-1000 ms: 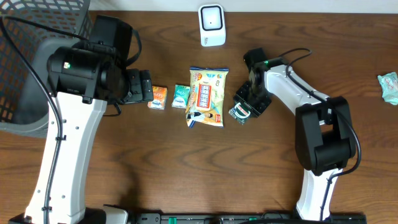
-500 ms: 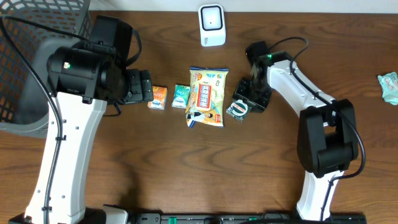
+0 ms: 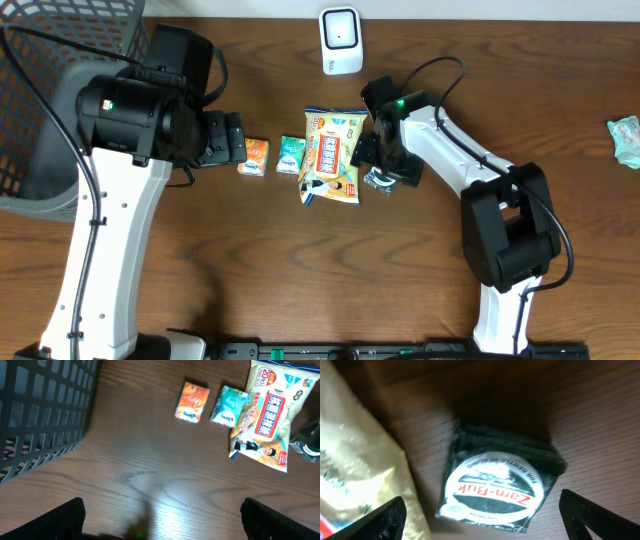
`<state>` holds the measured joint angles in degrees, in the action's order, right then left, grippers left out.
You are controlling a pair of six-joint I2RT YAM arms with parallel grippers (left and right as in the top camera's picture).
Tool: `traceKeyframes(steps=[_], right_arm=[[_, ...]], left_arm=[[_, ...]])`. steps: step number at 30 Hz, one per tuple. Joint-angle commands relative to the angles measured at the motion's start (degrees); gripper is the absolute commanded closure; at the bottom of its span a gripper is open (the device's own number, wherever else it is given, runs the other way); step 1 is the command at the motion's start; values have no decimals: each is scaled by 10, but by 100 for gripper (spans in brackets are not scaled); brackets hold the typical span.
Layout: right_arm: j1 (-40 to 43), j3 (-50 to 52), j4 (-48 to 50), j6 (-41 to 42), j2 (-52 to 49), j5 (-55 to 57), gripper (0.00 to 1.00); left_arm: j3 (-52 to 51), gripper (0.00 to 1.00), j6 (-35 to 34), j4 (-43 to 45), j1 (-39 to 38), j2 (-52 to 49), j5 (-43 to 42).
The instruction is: Scan the item barcode
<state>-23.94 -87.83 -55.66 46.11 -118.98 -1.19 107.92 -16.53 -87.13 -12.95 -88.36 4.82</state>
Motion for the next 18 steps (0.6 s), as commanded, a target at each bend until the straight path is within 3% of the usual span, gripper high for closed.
traceKeyframes(steps=[1,12,15,18], right_arm=[[0,10,14,36,-1,45,5],[3,28,57,5,-21,12,12],[3,28,55,5,-21,8,24],[4,28,52,5,-21,13,28]], left_arm=[[-2,2,-3,-3,0,0,3],[-2,2,-3,-2,0,0,3],[-2,2,-3,-3,0,0,3],[-2,2,-3,-3,0,0,3]])
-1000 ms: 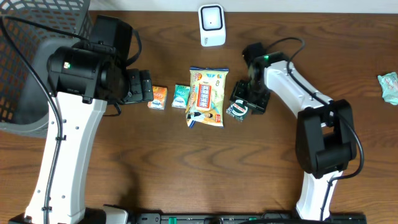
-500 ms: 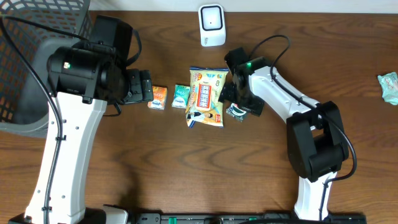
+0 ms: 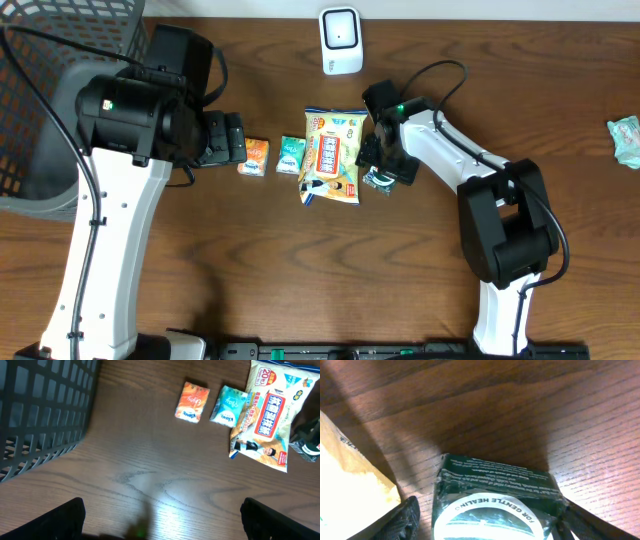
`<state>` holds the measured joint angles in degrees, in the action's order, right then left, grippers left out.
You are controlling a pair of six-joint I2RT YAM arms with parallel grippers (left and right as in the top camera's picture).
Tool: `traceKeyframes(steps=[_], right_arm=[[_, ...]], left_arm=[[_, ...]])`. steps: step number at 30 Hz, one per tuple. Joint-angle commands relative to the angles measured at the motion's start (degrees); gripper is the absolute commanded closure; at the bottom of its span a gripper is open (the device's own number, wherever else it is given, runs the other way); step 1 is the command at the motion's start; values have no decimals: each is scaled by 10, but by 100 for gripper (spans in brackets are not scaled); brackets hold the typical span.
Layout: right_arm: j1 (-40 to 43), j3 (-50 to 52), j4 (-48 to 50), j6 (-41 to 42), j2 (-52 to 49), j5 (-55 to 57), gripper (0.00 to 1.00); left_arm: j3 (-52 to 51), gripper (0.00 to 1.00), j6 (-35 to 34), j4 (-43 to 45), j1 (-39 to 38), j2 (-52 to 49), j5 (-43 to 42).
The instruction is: Scan the item barcode
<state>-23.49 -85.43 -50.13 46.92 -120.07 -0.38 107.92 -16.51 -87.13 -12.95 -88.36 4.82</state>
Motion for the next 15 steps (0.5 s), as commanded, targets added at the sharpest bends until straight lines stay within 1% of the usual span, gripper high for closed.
traceKeyframes(steps=[1,5,7,9,11,13,15], right_arm=[[1,4,-4,-3,-10,7,28],[8,5,-9,-3,-10,17,23],[8,11,-6,-3,-10,17,23],[4,16,-4,-5,-10,17,14],[0,22,-3,-14,-10,17,16],[-3,31,2,-14,-10,17,23],[-2,39,9,-14,-10,17,23]], left_arm=[[-2,2,-3,-3,0,0,3],[-2,3,-3,-2,0,0,3],[-2,2,-3,-3,0,0,3],[-2,2,-3,-3,0,0,3],[-2,2,-3,-2,0,0,3],[-2,2,-3,-2,0,0,3],[-2,2,-3,-2,0,0,3]])
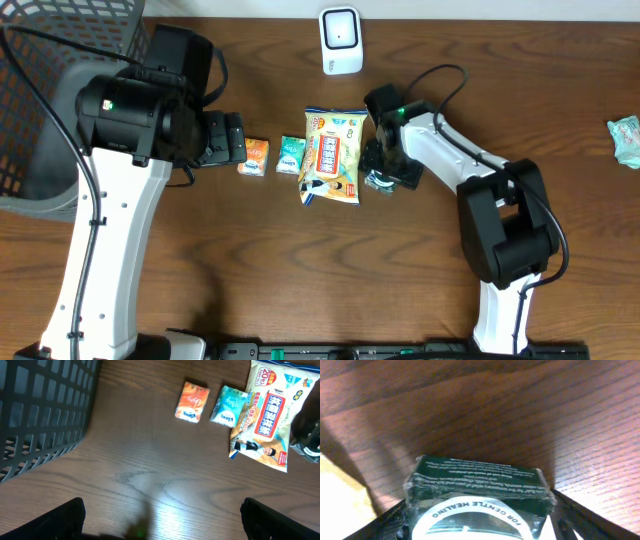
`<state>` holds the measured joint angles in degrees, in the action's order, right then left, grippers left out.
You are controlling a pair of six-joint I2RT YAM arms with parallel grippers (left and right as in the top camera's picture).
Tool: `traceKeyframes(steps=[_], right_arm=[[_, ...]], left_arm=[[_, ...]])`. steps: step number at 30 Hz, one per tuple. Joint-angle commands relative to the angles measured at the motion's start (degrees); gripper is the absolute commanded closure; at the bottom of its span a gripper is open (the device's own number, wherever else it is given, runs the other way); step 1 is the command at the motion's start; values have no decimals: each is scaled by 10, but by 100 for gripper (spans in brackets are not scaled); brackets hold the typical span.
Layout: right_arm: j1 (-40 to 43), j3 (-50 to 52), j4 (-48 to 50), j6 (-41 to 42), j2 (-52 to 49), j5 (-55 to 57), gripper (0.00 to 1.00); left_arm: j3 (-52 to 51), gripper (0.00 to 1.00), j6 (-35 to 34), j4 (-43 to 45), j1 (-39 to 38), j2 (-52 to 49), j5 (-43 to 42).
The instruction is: Scan the item barcode
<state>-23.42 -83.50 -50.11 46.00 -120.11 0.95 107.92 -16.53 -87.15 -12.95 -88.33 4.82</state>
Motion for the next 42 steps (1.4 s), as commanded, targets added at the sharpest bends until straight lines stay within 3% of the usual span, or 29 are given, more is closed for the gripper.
traceKeyframes(steps=[1,4,17,22,26,28,35,42], right_arm=[[-3,23,11,-5,-10,4,26],[-2,24,15,-6,-10,2,39],[13,-110,9,-199,7,0,42],[19,-183,26,-228,7,5,51],[22,-227,72,-253,6,4,41],[22,-236,102,-269,6,4,40],[21,-239,234,-277,-6,3,48],[21,-305,311,-276,-76,-21,49]], left_arm=[[-2,2,-3,-2,0,0,3],[-2,2,-3,-2,0,0,3],[-2,2,-3,-2,0,0,3],[-2,2,-3,-2,0,0,3],[-2,2,-3,-2,0,0,3],[-2,2,-3,-2,0,0,3],[-2,2,-3,-2,0,0,3],[-2,2,-3,-2,0,0,3]])
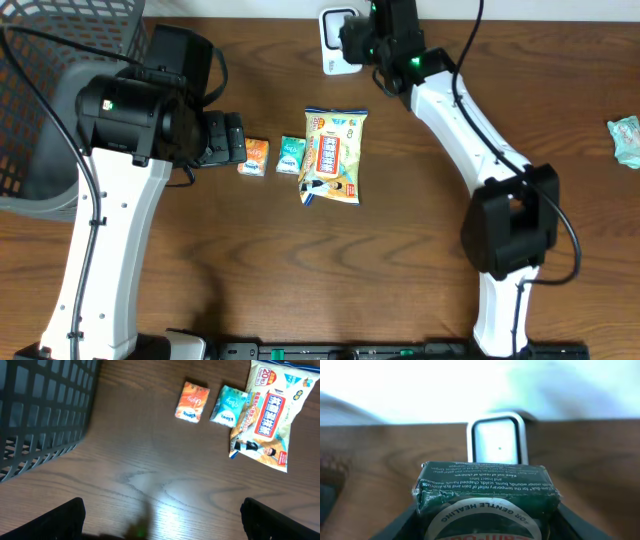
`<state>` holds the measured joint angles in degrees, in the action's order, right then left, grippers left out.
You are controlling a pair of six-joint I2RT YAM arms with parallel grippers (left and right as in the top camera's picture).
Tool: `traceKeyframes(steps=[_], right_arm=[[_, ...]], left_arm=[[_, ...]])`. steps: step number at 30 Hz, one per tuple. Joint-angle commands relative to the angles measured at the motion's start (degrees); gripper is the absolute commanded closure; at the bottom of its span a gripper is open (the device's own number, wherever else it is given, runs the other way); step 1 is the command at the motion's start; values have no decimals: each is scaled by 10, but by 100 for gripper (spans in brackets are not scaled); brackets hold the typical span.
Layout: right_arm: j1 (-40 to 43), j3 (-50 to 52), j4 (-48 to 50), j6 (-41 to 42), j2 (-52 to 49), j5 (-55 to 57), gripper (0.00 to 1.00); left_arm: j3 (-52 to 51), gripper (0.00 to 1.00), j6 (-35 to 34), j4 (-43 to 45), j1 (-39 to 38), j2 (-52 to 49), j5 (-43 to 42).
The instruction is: Scan the item barcode
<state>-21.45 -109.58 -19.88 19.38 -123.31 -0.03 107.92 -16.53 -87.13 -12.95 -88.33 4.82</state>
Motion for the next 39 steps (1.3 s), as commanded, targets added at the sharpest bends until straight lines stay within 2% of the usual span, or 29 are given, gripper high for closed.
traceKeyframes(steps=[1,6,10,17,24,39], right_arm=[[1,-70,9,-10,-64,-12,49],[1,-212,10,-11,-167,-12,51],[0,-283,22,-12,-217,22,53],[-3,-288,54,-14,-237,91,51],[-16,-287,66,-108,-238,148,50],[-31,-275,65,-139,-240,172,53]], left_arm=[[-2,2,-3,-2,0,0,3],[-2,2,-3,-2,0,0,3],[-2,2,-3,-2,0,0,3],[-2,2,-3,-3,0,0,3],[-2,2,-3,-2,0,0,3],[-2,2,-3,-3,0,0,3]])
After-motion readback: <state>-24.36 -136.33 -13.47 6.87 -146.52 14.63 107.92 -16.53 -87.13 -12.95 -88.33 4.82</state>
